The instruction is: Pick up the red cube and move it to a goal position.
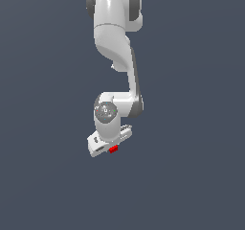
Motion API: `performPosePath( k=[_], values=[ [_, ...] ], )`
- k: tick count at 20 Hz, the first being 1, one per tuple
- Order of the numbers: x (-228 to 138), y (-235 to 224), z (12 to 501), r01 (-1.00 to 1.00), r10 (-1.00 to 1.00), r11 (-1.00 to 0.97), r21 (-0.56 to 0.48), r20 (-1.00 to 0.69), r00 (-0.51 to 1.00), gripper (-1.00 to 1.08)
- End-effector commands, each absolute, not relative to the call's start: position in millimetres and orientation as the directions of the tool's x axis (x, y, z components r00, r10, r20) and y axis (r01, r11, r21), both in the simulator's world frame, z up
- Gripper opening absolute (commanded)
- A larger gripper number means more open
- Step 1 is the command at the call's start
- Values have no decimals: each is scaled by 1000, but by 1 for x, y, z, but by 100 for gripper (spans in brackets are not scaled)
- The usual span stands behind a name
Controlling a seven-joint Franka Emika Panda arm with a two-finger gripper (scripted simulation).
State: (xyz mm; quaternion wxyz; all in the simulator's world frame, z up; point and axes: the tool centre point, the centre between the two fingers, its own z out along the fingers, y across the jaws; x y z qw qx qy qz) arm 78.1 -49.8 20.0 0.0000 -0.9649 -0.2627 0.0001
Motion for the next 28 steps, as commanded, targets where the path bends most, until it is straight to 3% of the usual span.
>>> performPosePath(
  k=[1, 16, 28],
  values=[
    [78, -50, 20, 508, 508, -861, 0, 0, 861, -100],
    [76, -43, 37, 508, 508, -862, 0, 0, 862, -100],
    [64, -2, 136, 508, 508, -861, 1, -1, 861, -100]
  ],
)
